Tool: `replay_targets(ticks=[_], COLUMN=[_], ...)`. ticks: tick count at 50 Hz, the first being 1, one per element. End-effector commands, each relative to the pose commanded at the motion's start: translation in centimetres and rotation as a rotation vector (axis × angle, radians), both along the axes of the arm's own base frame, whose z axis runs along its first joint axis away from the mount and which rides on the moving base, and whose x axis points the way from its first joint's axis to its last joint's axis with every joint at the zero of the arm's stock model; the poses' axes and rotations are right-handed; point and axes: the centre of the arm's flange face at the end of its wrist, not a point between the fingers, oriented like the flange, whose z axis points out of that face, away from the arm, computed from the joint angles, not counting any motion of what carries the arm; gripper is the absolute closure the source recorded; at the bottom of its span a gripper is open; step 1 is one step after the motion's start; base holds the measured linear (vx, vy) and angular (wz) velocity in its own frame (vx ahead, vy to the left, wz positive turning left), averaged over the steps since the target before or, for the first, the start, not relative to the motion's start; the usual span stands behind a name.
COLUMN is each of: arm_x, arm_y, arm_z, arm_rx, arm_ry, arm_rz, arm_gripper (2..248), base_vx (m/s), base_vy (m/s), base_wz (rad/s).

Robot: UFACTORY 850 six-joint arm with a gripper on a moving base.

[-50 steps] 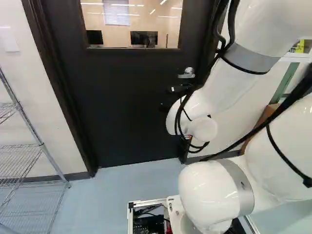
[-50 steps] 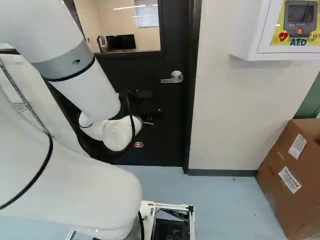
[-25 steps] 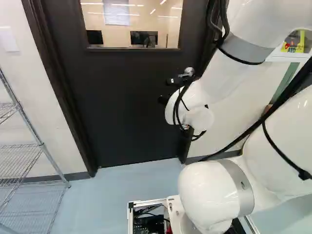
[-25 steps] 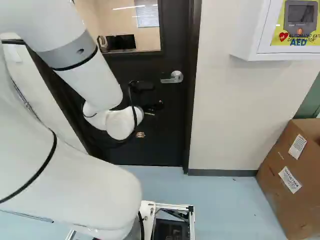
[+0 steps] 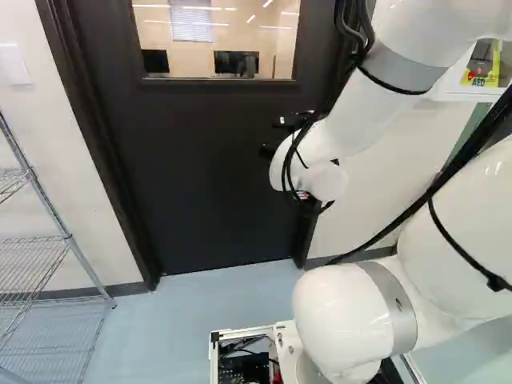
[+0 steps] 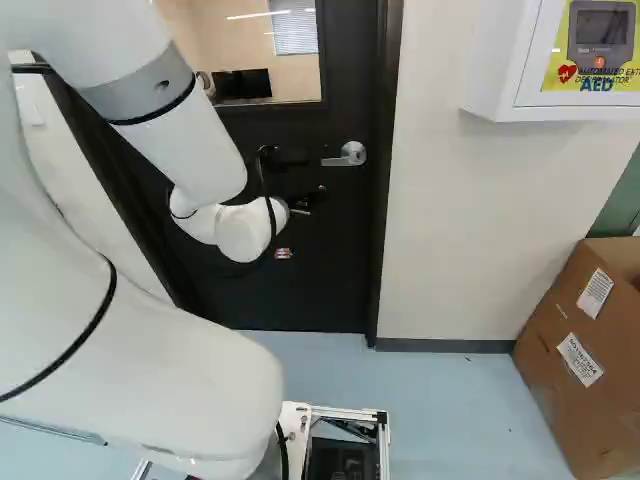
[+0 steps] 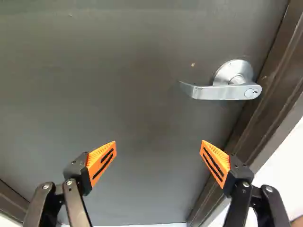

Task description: Open the door and move inside

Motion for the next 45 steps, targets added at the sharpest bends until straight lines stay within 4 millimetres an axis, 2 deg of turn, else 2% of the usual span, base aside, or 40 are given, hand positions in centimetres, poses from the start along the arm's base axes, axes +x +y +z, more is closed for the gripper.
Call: replay_targets(ticks=[45], arm_x=[2.0], arm_y=[0.0], arm_z=[4.6], arm_rx=[-0.001], arm_ry=[-0.11], arm_rz=[0.0], arm_gripper=[3], base_vx=[0.0], base_vy=[0.0], base_wz=[0.0])
